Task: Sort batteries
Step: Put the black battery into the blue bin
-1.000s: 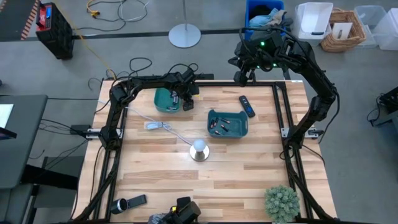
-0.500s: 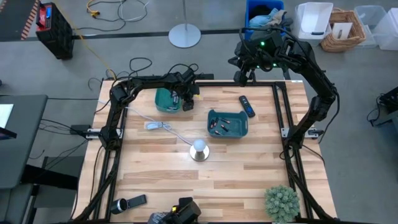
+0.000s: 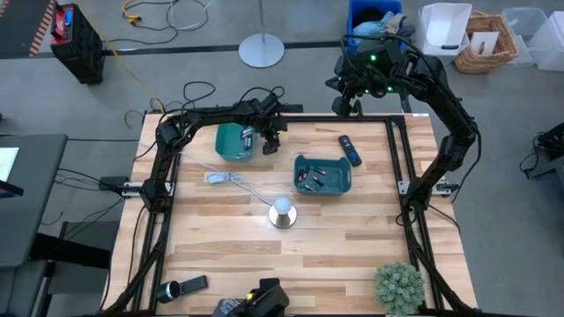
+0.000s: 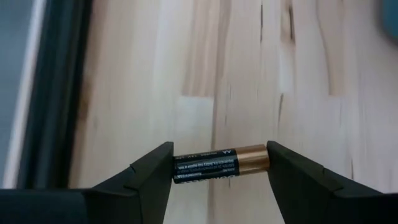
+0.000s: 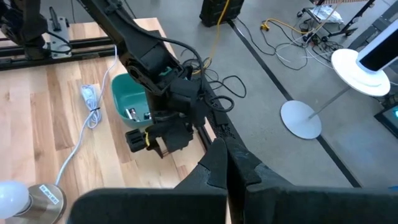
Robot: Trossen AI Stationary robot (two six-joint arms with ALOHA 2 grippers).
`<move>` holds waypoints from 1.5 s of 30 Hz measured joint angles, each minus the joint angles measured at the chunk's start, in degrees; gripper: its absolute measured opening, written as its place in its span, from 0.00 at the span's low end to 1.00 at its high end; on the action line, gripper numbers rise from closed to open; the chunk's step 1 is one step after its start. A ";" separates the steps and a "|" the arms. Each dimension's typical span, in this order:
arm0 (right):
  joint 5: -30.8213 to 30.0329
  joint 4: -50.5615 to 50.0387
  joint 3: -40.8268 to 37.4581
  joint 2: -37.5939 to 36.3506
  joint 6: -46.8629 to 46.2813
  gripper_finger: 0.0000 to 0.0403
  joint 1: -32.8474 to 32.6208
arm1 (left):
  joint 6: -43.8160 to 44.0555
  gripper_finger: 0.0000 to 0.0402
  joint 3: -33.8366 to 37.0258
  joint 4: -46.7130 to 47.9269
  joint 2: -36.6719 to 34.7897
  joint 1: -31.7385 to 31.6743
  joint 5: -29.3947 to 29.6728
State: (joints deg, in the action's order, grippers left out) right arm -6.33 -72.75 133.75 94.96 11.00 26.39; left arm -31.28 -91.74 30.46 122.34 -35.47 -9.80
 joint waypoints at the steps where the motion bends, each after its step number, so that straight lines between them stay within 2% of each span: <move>1: 0.02 0.00 0.00 0.00 0.00 0.02 0.00 | -0.01 0.56 -0.36 0.02 -0.01 0.12 0.00; 12: 0.01 0.00 0.00 -0.02 0.00 0.02 -0.02 | -1.08 0.56 -7.08 3.69 -0.15 2.16 -0.48; 19: 0.02 -0.02 0.00 -0.02 0.00 0.02 -0.02 | -1.07 0.56 -10.99 5.44 -0.81 4.90 -4.24; 26: 0.02 -0.04 0.00 -0.02 0.00 0.02 -0.01 | -1.09 0.56 -11.72 4.60 -4.46 9.11 -10.25; 31: 0.00 0.31 0.00 -0.02 -0.02 0.02 0.00 | -1.00 0.56 -11.77 2.16 -6.58 12.88 -18.07; 33: 0.00 0.52 0.00 -0.02 -0.02 0.02 0.00 | -0.71 0.56 -11.73 0.55 -6.59 14.80 -19.29; 39: 0.02 0.61 0.00 -0.02 -0.31 0.02 0.00 | -0.50 0.56 -9.31 -5.47 -5.92 19.69 -18.16; 41: 0.02 0.66 0.00 -0.02 -0.46 0.02 -0.02 | 0.17 0.57 -8.07 -9.33 -5.97 20.30 -15.54; 45: 0.02 0.79 0.00 -0.02 -0.92 0.02 -0.22 | 3.34 0.61 -6.54 -11.99 -5.95 20.13 -14.06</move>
State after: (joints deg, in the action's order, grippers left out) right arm -6.31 -71.96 133.75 94.94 10.08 26.17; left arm -27.94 -98.28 18.47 116.40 -15.34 -23.86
